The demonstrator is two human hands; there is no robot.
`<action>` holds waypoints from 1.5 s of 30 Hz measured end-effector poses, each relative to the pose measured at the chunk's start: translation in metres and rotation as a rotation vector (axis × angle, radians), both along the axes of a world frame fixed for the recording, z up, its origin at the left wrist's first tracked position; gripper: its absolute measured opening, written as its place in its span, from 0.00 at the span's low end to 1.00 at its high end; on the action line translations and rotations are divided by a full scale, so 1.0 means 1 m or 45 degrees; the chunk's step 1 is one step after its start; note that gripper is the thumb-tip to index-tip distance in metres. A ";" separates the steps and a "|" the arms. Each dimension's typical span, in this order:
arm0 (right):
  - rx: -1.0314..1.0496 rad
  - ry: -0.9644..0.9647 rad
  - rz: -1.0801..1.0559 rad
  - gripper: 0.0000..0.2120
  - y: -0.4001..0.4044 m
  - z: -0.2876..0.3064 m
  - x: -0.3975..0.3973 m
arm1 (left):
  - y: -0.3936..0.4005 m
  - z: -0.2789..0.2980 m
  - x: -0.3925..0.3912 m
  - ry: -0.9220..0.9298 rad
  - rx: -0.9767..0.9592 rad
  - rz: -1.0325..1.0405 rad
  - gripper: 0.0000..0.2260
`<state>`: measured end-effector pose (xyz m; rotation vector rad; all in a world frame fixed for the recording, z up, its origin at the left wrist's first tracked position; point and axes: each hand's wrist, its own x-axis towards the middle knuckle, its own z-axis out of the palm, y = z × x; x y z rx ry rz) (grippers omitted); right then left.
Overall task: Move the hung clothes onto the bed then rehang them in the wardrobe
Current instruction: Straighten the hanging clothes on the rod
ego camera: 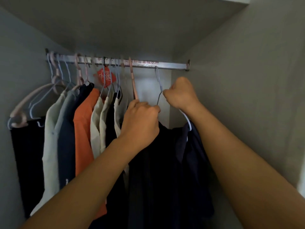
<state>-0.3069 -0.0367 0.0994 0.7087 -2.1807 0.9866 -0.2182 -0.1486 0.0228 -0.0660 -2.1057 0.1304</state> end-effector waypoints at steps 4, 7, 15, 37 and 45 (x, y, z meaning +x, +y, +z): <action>-0.003 0.107 -0.003 0.21 -0.024 0.028 -0.013 | -0.010 0.006 -0.006 0.003 -0.020 0.017 0.07; 0.005 0.160 -0.023 0.21 -0.042 0.047 -0.019 | -0.014 0.008 -0.007 0.063 -0.025 -0.004 0.06; -0.022 0.129 -0.026 0.20 -0.088 0.064 -0.039 | -0.027 0.014 -0.011 0.164 0.044 -0.103 0.09; -0.258 -0.202 0.176 0.10 -0.100 0.011 -0.039 | -0.020 0.003 -0.002 0.129 0.124 -0.155 0.10; -0.152 -0.248 0.147 0.15 -0.049 -0.016 -0.017 | -0.003 -0.008 0.030 0.022 0.252 -0.117 0.09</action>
